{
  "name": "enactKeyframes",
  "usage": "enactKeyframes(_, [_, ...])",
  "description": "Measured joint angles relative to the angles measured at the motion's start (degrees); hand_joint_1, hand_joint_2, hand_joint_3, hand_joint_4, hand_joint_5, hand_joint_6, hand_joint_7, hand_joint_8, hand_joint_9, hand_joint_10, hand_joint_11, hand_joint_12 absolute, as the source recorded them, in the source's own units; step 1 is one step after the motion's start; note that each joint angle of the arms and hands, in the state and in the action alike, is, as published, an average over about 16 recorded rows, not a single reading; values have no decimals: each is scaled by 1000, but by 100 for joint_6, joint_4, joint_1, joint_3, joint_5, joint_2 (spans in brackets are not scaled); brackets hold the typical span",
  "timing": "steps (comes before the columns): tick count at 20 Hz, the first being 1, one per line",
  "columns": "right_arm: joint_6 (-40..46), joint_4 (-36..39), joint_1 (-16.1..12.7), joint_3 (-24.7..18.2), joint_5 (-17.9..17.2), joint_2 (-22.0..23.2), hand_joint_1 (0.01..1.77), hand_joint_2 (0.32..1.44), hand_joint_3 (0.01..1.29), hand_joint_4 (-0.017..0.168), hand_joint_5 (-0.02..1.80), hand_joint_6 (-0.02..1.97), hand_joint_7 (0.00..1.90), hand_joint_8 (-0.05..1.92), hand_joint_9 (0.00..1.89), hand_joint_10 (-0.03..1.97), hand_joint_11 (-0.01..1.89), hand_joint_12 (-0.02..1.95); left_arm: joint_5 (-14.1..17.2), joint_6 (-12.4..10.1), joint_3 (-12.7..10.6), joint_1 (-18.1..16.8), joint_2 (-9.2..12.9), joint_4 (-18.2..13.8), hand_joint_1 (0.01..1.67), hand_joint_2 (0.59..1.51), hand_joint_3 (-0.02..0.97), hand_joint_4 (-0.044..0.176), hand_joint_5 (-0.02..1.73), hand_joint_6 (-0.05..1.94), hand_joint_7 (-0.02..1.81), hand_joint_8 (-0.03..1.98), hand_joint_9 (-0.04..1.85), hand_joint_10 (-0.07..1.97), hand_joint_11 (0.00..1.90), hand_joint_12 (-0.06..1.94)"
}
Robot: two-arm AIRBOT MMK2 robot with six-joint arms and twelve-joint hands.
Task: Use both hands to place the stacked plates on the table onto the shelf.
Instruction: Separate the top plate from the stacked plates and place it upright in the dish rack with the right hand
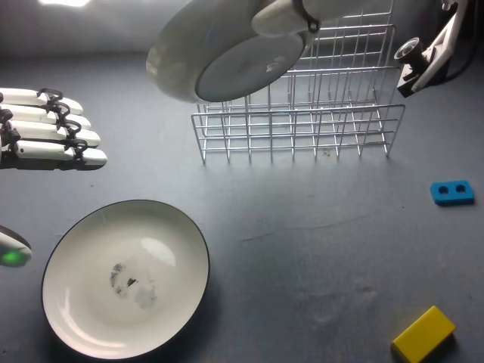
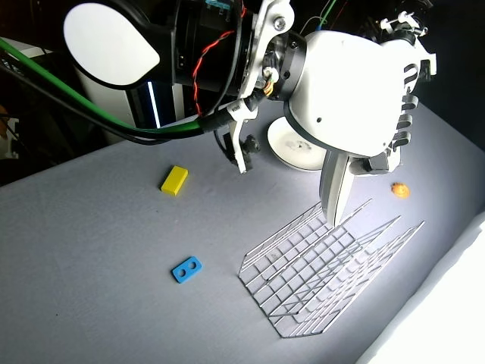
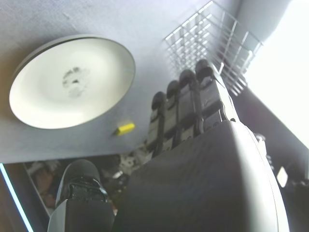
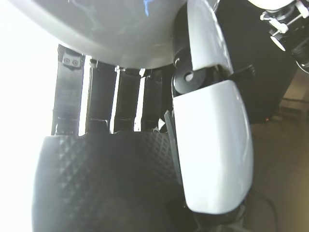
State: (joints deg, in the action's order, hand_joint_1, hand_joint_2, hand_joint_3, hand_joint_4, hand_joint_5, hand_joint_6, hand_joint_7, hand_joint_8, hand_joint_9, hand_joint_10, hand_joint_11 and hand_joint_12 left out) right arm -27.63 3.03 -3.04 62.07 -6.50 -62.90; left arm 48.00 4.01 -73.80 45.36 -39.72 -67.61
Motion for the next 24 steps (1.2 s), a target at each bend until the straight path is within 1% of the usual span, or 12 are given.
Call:
enactKeyframes(8, [166,-202,-9,71,-183,26,1215,1024,11,1,899,1018,1074,863,1224,20,791,999,9,0,0,-2,0,-32,22,1099,11,2,124,5,106,-1,94,10,22,154])
enactKeyframes(15, [216,-343,9,296,-306,4,1215,1026,11,-1,893,1018,1067,870,1226,20,790,999,37,0,0,-2,0,-126,22,1099,12,2,121,5,105,-2,95,10,22,165])
enactKeyframes(19, [230,-491,26,495,-219,-54,1214,1027,11,-2,893,1018,1067,866,1229,21,792,999,62,0,0,-2,0,-175,22,1099,12,2,128,5,113,-2,101,10,21,170])
enactKeyframes(24, [289,-674,53,759,-6,-157,1214,1030,11,1,896,1017,1061,867,1227,21,796,987,99,0,0,-2,0,-212,22,1099,11,2,135,6,120,-2,107,10,20,188])
